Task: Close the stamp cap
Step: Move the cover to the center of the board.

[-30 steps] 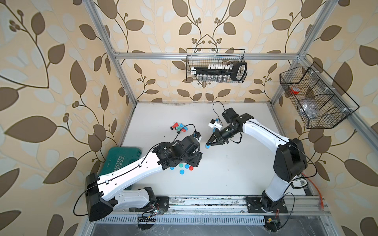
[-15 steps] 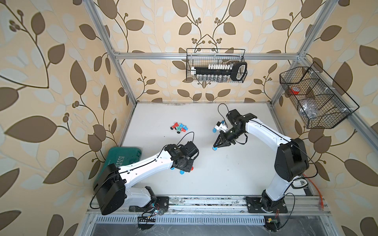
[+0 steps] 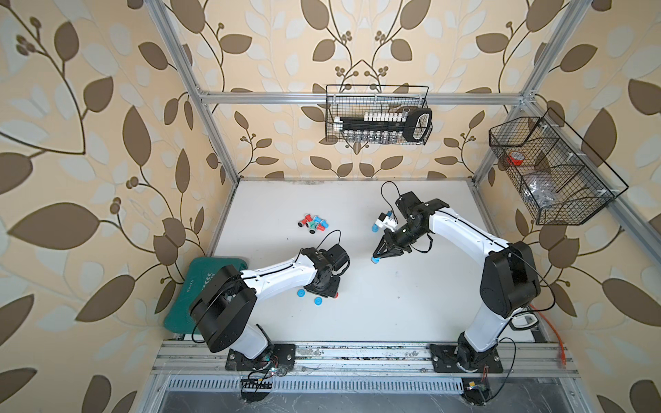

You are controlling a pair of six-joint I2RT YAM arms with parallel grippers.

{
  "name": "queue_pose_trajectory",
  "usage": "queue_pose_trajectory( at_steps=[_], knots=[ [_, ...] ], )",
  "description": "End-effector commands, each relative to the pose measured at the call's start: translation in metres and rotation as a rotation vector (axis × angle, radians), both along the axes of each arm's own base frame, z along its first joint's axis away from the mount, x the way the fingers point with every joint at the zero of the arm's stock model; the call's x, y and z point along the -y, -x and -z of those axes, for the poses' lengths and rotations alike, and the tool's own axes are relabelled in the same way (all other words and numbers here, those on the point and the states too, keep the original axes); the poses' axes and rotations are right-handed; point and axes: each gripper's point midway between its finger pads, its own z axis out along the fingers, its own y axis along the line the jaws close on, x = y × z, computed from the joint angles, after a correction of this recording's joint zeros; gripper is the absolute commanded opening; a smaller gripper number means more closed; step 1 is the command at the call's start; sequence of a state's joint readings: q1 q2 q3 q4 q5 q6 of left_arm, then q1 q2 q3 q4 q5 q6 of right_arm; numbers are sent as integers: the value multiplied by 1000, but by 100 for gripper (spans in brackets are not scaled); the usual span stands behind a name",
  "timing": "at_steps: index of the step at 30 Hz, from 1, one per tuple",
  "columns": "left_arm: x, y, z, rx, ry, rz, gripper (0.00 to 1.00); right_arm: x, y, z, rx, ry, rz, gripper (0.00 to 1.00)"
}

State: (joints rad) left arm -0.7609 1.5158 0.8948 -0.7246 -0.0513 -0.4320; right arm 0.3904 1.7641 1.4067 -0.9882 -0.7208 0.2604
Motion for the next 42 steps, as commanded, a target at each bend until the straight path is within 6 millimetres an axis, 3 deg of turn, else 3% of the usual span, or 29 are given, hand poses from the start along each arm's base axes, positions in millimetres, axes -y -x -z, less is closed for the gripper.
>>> queue_pose_trajectory(
  at_steps=[1,9,31,42],
  knots=[
    [0,-5,5,-13,0,27,13,2,2,0,3,2,3,3],
    [4,-7,16,-34,-4,42,12,5,-1,0,3,-1,15,2],
    [21,-24,20,-50,-20,69,12,12,-7,-1,6,-9,39,2],
    [44,-43,20,-53,-3,109,11,27,-9,-6,13,-12,69,2]
  ],
)
